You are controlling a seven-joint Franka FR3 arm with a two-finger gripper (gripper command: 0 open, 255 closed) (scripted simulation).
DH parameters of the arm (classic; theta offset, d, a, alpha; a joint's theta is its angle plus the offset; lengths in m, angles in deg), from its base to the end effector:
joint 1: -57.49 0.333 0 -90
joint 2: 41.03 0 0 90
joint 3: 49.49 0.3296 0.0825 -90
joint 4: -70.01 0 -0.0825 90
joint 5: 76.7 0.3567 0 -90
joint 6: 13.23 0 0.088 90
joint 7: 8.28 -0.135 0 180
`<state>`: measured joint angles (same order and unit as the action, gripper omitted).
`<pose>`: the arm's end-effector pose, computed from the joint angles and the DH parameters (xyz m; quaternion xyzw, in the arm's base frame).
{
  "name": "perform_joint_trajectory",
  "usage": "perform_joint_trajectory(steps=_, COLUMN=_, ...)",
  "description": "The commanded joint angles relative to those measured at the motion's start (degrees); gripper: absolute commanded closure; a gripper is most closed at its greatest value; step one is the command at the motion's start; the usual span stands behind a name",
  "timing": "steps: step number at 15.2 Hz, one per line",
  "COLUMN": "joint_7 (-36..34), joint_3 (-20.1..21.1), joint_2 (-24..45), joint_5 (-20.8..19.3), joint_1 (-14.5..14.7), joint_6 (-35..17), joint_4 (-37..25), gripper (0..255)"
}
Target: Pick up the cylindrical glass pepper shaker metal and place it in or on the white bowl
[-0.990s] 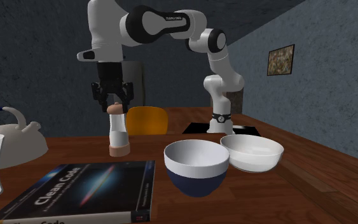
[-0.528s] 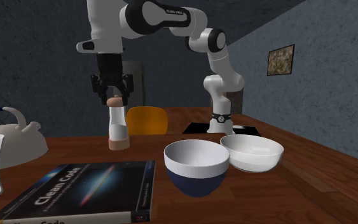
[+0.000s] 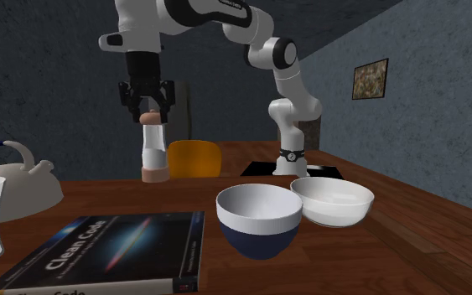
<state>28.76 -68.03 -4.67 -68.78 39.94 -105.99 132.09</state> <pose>0.6098 -0.3427 0.4490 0.9986 0.0288 -0.0444 0.0006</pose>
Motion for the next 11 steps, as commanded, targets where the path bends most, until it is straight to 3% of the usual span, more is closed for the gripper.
perform_joint_trajectory(steps=1, joint_7=-0.1, joint_3=0.1, joint_2=0.8, joint_5=0.1, joint_1=-0.4, joint_6=2.2, joint_4=-3.0, gripper=255)
perform_joint_trajectory(steps=11, joint_7=-0.4, joint_3=0.5, joint_2=5.4, joint_5=1.1, joint_1=-3.1, joint_6=13.4, joint_4=-19.1, gripper=255)
